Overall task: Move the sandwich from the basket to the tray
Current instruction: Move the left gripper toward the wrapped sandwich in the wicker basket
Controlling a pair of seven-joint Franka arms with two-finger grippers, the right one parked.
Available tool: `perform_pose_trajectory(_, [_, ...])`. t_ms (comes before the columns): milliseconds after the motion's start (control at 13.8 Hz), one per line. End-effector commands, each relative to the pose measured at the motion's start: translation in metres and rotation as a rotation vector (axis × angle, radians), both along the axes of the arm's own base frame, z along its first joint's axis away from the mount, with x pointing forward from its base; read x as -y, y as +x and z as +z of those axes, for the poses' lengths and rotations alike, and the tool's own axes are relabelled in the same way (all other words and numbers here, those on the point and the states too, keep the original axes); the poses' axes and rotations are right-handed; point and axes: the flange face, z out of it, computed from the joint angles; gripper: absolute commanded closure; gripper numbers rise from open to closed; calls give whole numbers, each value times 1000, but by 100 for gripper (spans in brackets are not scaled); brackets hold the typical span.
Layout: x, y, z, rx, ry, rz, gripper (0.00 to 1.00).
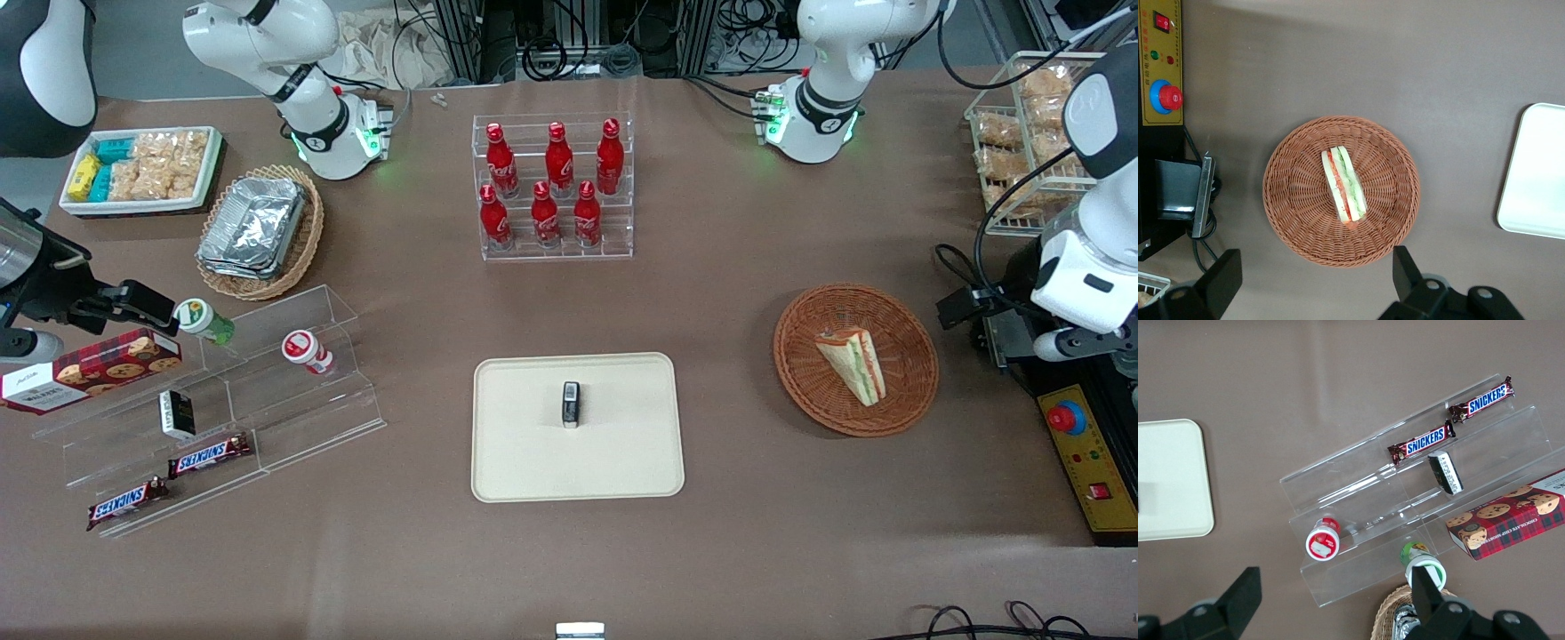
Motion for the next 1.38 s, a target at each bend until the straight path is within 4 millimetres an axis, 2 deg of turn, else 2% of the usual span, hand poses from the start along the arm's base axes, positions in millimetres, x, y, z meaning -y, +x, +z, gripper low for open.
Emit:
perform_pose_trajectory(0, [0,2,5,-14,-14,-6,0])
perform_pose_trajectory(218, [0,2,3,-19,-13,-9,0])
perform_pose_trajectory(581, [-9,3,-22,-65,-16,35,1])
perform_pose_trajectory(798, [-18,-1,-53,-108,-3,260,1])
perform_pose_trajectory(871, [-18,-5,-69,-123,3,320,1])
perform_pose_trajectory(1089, [-19,-14,-105,-83,3,435,1])
perform_pose_trajectory(1306, [-15,-22,-152,-50,-5,499,1])
